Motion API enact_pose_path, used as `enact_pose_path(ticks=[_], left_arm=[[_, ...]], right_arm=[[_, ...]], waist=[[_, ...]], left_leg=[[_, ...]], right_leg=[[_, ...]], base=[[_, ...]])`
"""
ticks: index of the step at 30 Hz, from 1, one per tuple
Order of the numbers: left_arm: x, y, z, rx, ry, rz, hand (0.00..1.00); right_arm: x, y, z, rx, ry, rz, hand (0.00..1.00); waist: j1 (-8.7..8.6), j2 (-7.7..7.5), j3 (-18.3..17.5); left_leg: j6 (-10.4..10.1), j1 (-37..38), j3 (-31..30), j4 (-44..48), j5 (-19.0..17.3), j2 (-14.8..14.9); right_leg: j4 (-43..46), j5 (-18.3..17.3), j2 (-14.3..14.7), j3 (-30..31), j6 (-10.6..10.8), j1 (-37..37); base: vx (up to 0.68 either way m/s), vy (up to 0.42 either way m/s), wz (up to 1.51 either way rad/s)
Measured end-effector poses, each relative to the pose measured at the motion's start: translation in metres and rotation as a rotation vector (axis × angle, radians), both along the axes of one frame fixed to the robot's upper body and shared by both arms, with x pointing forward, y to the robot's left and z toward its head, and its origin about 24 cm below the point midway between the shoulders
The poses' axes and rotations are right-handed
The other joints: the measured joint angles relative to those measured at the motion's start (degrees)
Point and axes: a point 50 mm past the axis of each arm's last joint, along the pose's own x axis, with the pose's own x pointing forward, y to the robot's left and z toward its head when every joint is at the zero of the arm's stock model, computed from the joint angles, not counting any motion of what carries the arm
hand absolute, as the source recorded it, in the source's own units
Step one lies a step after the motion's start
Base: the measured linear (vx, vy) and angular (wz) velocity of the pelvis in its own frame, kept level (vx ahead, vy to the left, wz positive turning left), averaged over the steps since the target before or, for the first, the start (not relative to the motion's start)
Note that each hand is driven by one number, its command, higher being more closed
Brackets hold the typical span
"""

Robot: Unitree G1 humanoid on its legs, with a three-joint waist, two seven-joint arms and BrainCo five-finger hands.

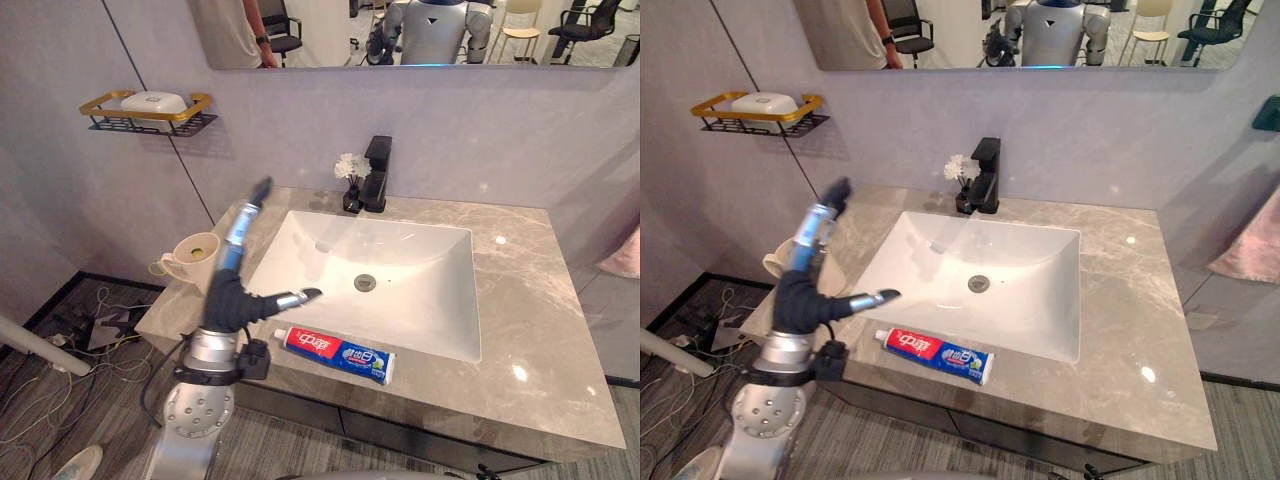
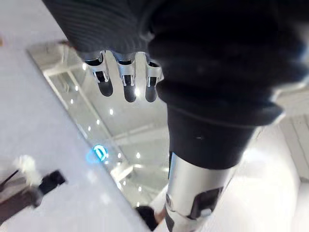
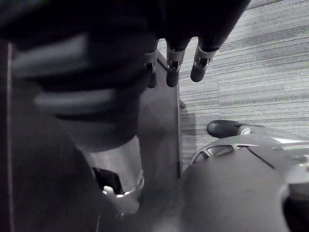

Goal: Organize washtable

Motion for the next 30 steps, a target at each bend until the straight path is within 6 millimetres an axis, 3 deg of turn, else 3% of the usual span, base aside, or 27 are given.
enact_pose_path(ticks=[4,8,24,30], left_arm=[[0.003,0.003,-0.032,0.152,0.122,-0.019,0.00],[0.004,0.013,-0.052,0.266,0.191,-0.014,0.00],[-0.002,0.032,-0.065,0.403,0.231,0.027,0.00],[-0.002,0.038,-0.075,0.472,0.255,0.038,0.00]], right_arm=[[0.010,0.000,0.001,-0.001,-0.023,0.007,0.00],[0.013,-0.001,0.002,-0.003,-0.032,0.012,0.00],[0.016,-0.006,0.003,-0.016,-0.038,0.020,0.00],[0.019,-0.006,0.004,-0.015,-0.042,0.045,0.00]], waist=[[-0.06,-0.39,0.1],[-0.08,-0.63,0.2],[-0.27,-0.33,0.4],[-1.35,-0.24,0.4]], left_leg=[[0.0,1.1,0.8,-0.6,0.0,0.2],[0.0,1.3,1.0,-0.7,0.0,0.3],[-0.3,2.1,1.6,-1.9,0.2,0.7],[-0.3,2.5,1.7,-2.3,0.2,0.7]], right_leg=[[-0.4,0.1,0.1,0.3,0.0,0.5],[-1.5,0.7,0.4,0.3,-0.2,1.1],[-1.6,0.8,0.7,0.8,-0.3,1.1],[-1.6,0.8,0.7,1.2,-0.3,1.0]], base=[[0.00,0.023,-0.09],[-0.03,0.008,-0.03],[-0.01,0.007,-0.01],[0.00,0.014,-0.03]])
